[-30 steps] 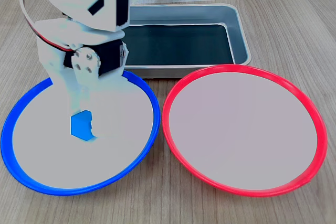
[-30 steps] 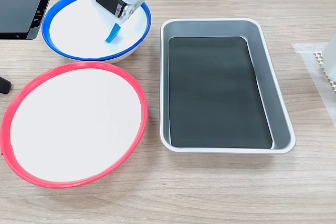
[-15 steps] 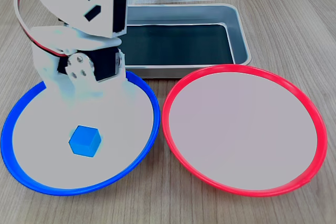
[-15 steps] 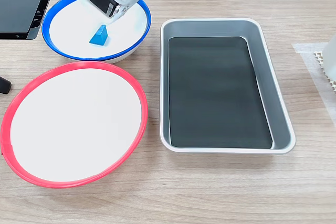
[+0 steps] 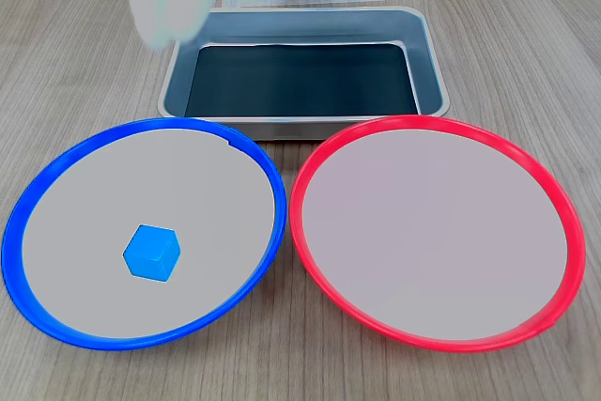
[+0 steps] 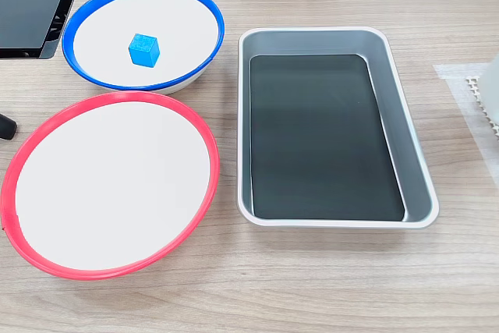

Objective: Move a blue block from tray to blue dish

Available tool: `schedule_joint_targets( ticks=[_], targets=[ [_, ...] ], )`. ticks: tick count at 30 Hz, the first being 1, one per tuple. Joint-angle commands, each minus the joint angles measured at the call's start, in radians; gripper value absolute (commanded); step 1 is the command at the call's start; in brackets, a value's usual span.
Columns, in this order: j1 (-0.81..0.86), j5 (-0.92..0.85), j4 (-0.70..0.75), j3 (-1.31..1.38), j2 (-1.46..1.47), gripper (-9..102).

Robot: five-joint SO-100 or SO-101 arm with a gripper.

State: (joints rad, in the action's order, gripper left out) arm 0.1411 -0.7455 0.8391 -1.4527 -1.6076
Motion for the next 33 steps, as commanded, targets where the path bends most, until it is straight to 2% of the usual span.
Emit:
schedule_joint_targets(
  ticks=[1,5,10,14,19,25,33],
  targets=[
    [-0.061,0.354,-0.199,-0.265,-0.291,0],
    [-0.127,0.744,-0.500,-0.678,-0.600,0],
    [-0.176,0.957,-0.532,-1.071,-0.917,0],
    [-0.193,0.951,-0.393,-1.359,-1.210,0],
    [-0.175,0.874,-0.178,-1.569,-1.506,0],
    [-0.181,0.842,0.115,-1.571,-1.686,0],
    [-0.147,0.841,0.160,-1.571,-1.723,0]
  ],
)
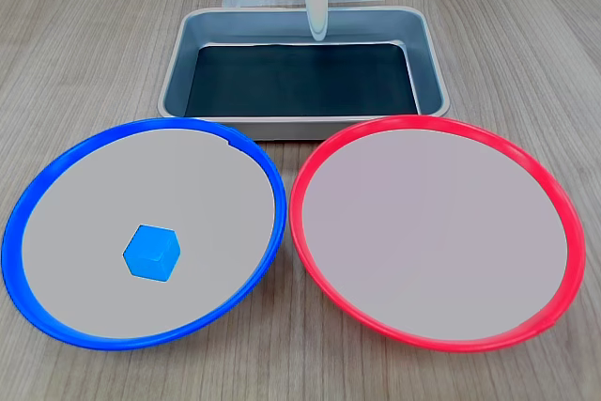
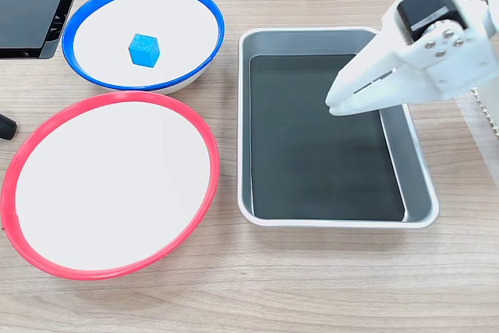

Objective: Move a blue block from tray to blue dish

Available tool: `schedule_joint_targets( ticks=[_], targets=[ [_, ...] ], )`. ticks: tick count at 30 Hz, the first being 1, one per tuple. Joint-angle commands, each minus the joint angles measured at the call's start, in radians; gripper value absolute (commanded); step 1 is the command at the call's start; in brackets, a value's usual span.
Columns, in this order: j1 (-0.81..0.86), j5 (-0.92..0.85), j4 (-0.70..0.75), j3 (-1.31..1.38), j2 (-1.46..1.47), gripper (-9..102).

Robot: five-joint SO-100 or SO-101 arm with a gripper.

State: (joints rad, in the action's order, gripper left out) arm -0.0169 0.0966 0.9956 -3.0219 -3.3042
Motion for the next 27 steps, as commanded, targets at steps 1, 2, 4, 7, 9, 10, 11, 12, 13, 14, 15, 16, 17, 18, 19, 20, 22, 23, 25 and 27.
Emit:
schedule_joint_targets(
  ticks=[1,2,4,7,9,10,11,12,13,14,15,16,17,18,19,20,22,23,25,27],
  targets=[
    [0.011,-0.002,0.003,-0.002,-0.026,0],
    [0.011,-0.002,0.003,-0.002,-0.026,0],
    [0.011,-0.003,0.003,-0.002,-0.026,0],
    [0.014,0.000,0.003,-0.002,-0.026,0],
    [0.014,0.000,0.003,-0.002,-0.026,0],
    [0.014,0.000,0.003,-0.002,-0.026,0],
    [0.014,0.000,0.003,-0.002,-0.026,0],
    [0.014,0.000,0.003,-0.002,-0.026,0],
    [0.014,0.000,0.003,-0.002,-0.026,0],
    [0.014,0.000,0.003,-0.002,-0.026,0],
    [0.014,0.000,0.003,-0.002,-0.026,0],
    [0.014,0.000,0.003,-0.002,-0.026,0],
    [0.014,0.000,0.003,-0.002,-0.026,0],
    [0.014,0.000,0.003,-0.002,-0.026,0],
    [0.014,0.000,0.003,-0.002,-0.026,0],
    [0.014,0.000,0.003,-0.002,-0.026,0],
    [0.014,0.000,0.003,-0.002,-0.026,0],
    [0.014,0.000,0.003,-0.002,-0.026,0],
    [0.014,0.000,0.003,-0.002,-0.026,0],
    [0.014,0.000,0.003,-0.002,-0.026,0]
  ],
)
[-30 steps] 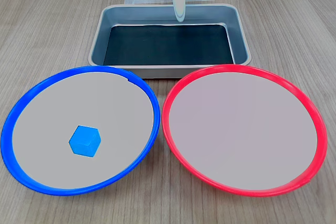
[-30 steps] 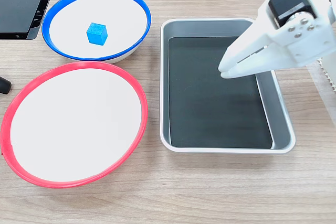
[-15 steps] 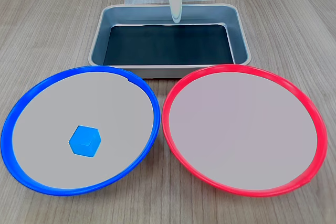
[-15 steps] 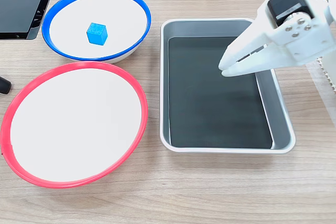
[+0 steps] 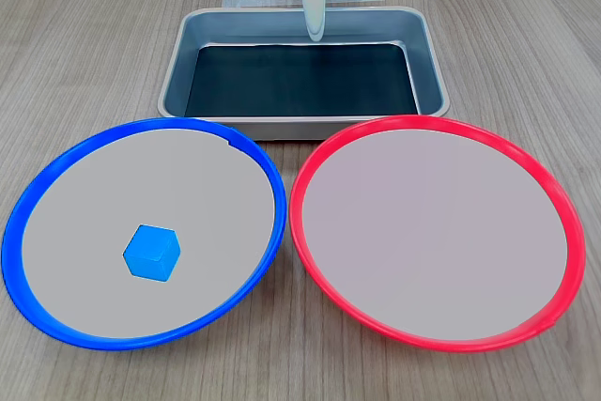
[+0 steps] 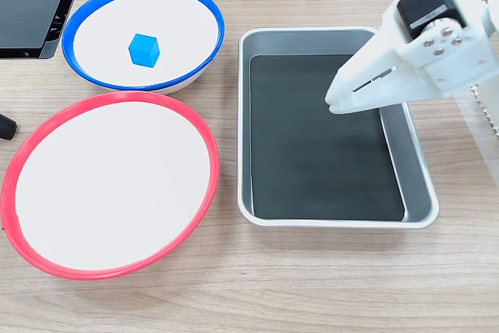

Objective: Move a blue block from tray to blue dish

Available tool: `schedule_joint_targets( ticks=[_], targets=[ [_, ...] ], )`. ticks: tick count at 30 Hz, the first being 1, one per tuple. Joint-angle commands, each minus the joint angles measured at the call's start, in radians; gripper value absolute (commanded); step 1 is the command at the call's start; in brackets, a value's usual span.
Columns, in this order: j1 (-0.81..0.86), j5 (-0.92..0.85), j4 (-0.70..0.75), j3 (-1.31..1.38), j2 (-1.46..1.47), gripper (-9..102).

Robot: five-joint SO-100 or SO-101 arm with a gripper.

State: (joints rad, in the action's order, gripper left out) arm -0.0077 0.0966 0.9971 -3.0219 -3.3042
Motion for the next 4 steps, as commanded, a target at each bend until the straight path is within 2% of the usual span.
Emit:
schedule_joint_targets(
  ticks=[1,4],
  targets=[
    [0.005,0.000,0.002,-0.002,-0.026,0],
    [0.005,0.000,0.002,-0.002,-0.026,0]
  ],
)
